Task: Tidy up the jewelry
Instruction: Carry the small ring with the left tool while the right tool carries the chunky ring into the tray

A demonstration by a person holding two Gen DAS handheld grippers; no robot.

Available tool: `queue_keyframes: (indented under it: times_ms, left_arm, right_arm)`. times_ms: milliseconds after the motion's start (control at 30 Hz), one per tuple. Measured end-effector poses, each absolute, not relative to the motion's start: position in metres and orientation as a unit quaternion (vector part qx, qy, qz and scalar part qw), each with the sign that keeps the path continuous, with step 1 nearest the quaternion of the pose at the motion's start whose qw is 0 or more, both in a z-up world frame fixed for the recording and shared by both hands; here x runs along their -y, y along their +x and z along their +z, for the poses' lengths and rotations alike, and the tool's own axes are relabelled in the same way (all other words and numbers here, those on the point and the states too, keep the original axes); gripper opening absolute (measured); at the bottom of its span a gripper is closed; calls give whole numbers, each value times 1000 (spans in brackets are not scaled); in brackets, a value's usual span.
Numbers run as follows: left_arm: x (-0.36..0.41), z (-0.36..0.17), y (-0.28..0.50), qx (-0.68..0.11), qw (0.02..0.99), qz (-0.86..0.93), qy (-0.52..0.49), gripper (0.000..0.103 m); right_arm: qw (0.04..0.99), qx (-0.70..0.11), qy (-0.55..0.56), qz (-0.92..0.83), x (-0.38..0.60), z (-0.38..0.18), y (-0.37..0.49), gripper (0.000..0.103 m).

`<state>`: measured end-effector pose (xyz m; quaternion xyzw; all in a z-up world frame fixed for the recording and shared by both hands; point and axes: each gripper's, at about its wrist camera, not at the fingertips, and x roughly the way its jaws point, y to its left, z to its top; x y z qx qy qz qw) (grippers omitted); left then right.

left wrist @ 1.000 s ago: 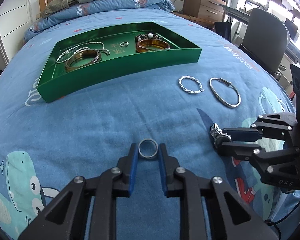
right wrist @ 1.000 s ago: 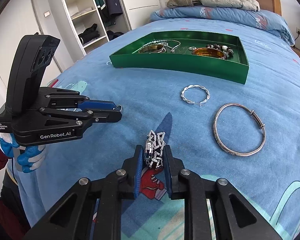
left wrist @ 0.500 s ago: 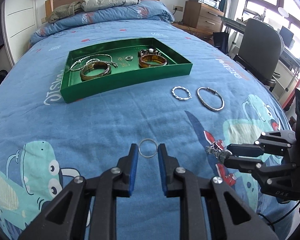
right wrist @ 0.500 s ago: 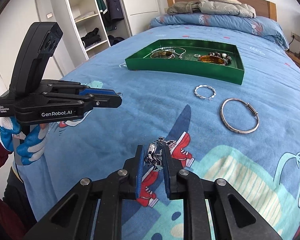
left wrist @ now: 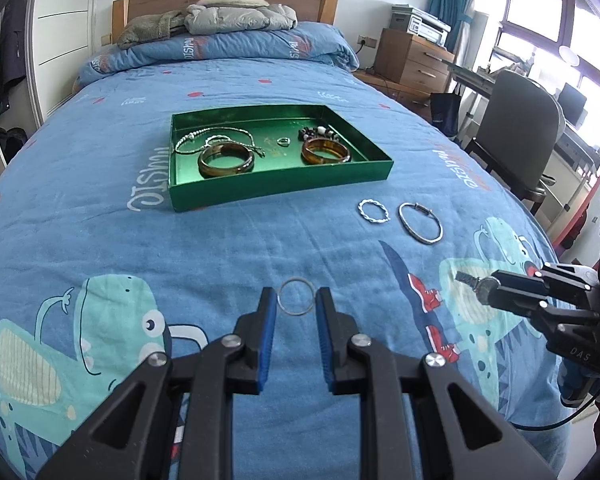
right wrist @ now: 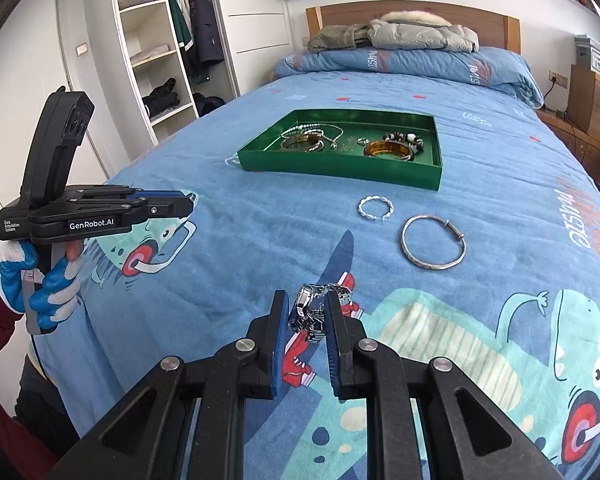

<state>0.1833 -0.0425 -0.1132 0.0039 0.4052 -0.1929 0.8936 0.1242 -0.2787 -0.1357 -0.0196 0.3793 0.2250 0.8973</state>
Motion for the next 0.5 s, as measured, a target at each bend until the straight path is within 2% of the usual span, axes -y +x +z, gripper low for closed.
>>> queue_keyframes:
  times_ms: [233, 500]
  left_arm:
    - [30, -90, 231, -388, 904, -179, -14, 19]
    - [30, -86, 328, -390, 908, -152, -33, 19]
  right_arm:
    - [915, -346, -29, 207, 276, -100, 166, 17]
    - [933, -310, -8, 181, 275, -69, 260, 17]
